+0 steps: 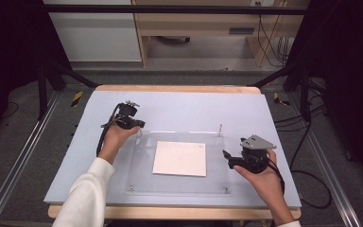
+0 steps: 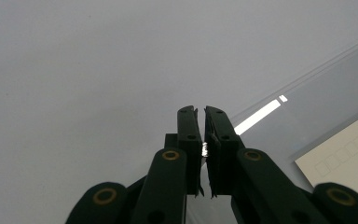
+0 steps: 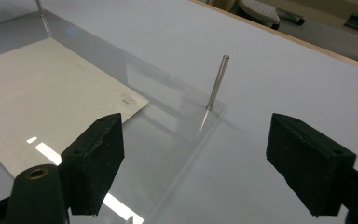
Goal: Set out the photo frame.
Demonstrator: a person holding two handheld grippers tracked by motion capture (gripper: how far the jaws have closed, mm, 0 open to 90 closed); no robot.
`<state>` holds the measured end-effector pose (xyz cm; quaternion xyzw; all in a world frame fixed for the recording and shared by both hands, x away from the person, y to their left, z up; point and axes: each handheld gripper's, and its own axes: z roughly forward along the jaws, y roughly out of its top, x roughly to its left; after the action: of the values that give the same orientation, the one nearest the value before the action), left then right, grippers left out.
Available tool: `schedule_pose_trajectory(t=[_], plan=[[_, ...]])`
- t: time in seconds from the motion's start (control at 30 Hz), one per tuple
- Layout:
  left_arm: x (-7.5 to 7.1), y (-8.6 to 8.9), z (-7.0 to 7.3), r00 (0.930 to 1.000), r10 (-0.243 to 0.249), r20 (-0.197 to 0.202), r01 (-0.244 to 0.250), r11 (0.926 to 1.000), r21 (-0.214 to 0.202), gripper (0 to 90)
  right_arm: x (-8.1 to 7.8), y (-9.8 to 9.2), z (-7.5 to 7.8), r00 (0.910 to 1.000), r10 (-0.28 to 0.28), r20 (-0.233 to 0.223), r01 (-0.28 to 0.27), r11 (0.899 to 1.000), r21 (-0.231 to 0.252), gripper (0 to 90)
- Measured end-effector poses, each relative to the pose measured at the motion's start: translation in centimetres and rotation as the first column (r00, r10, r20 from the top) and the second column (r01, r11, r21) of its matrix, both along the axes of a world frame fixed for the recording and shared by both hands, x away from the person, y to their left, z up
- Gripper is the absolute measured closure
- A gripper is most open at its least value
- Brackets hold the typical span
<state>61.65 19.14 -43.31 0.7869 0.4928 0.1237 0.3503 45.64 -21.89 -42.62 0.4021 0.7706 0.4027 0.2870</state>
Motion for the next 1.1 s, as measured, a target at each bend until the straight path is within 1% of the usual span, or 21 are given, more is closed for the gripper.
schedule_pose_trajectory(t=[0.1,0.13,0.17,0.23,0.27,0.33,0.37,0.4,0.43,0.5,0.53,0.6,0.63,0.67,0.73,0.77,0.83,0.87,0.97,1.03,1.1], plan=[[0.2,-0.1,0.1,0.9998,0.012,-0.017,-0.012,0.9998,0.018,84.6,-1.0,0.1,-0.3,0.9999,0.013,0.007,-0.013,1.0,-0.001,17.9],[0.3,0.8,0.7,0.9947,-0.078,-0.067,0.086,0.9883,0.126,84.6,-1.3,0.1,-0.4,0.9998,0.016,0.007,-0.016,1.0,-0.003,17.7],[0.3,0.4,0.6,0.9976,-0.041,-0.055,0.047,0.9927,0.111,84.6,-1.7,0.1,-0.5,0.9997,0.024,0.009,-0.024,1.0,-0.008,16.9],[0.4,0.2,0.6,0.9975,-0.029,-0.064,0.036,0.9918,0.122,84.6,-2.5,0.1,-0.6,0.9995,0.028,0.015,-0.028,1.0,-0.011,16.1],[0.4,0.1,0.7,0.9976,-0.019,-0.067,0.027,0.9919,0.124,84.6,-2.9,0.1,-0.7,0.999,0.039,0.022,-0.039,0.999,-0.013,15.3],[0.5,-0.1,0.8,0.9971,-0.015,-0.074,0.026,0.9897,0.141,84.7,-3.7,0.0,-0.7,0.9983,0.053,0.026,-0.053,0.999,-0.013,12.8],[0.5,-0.1,0.8,0.9968,-0.013,-0.079,0.024,0.9891,0.145,84.7,-4.1,0.0,-0.8,0.9976,0.065,0.025,-0.065,0.998,-0.007,11.9],[0.5,-0.1,0.8,0.9967,-0.01,-0.081,0.021,0.9891,0.145,84.7,-4.8,0.1,-1.0,0.9949,0.099,0.019,-0.099,0.995,-0.007,9.1],[0.5,-0.1,0.8,0.9965,-0.007,-0.084,0.019,0.9888,0.148,84.7,-5.2,0.2,-1.2,0.9923,0.121,0.023,-0.121,0.992,-0.022,9.0],[0.5,-0.2,0.9,0.9956,-0.002,-0.094,0.017,0.9871,0.159,84.7,-5.8,0.5,-1.6,0.9887,0.148,0.023,-0.146,0.987,-0.069,8.2],[0.5,-0.2,0.9,0.9956,-0.002,-0.094,0.017,0.9871,0.159,84.7,-5.8,0.5,-1.6,0.9887,0.148,0.023,-0.146,0.987,-0.069,8.2],[0.6,-0.3,0.9,0.9953,0.002,-0.096,0.014,0.9871,0.159,84.7,-6.6,0.6,-1.9,0.9837,0.178,0.029,-0.173,0.978,-0.112,8.9],[0.6,-0.3,0.9,0.9953,0.003,-0.097,0.013,0.9872,0.159,84.7,-6.6,0.6,-1.9,0.9837,0.178,0.029,-0.173,0.978,-0.112,8.9],[0.6,-0.2,0.9,0.9951,0.003,-0.099,0.012,0.9874,0.158,84.6,-6.8,0.6,-2.1,0.9814,0.19,0.026,-0.185,0.974,-0.127,9.6],[0.7,-0.3,0.9,0.9954,0.005,-0.096,0.01,0.9876,0.157,84.6,-7.0,0.6,-2.3,0.9812,0.191,0.024,-0.187,0.973,-0.133,9.9],[0.7,-0.3,0.9,0.9953,0.005,-0.096,0.01,0.9876,0.157,84.7,-7.2,0.7,-2.6,0.9781,0.208,0.017,-0.202,0.966,-0.159,10.7],[0.8,-0.2,0.9,0.995,0.002,-0.1,0.014,0.9875,0.157,84.7,-7.3,0.9,-3.0,0.975,0.222,0.002,-0.218,0.959,-0.179,11.4],[0.8,-0.2,0.9,0.9947,0.001,-0.103,0.015,0.9877,0.156,84.7,-7.3,0.9,-3.0,0.975,0.222,0.002,-0.218,0.959,-0.179,11.4],[0.9,-0.2,0.9,0.9951,0.002,-0.099,0.013,0.9882,0.153,84.7,-7.6,1.3,-3.3,0.9661,0.258,-0.018,-0.256,0.947,-0.192,11.5],[1.0,-0.2,0.9,0.9949,0.001,-0.101,0.014,0.9885,0.151,84.7,-7.9,1.5,-3.4,0.9586,0.284,-0.02,-0.282,0.937,-0.205,11.6],[1.0,-0.2,0.9,0.9948,0.002,-0.102,0.014,0.9881,0.153,84.7,-8.3,1.7,-3.6,0.9537,0.3,-0.023,-0.297,0.929,-0.22,11.7]])
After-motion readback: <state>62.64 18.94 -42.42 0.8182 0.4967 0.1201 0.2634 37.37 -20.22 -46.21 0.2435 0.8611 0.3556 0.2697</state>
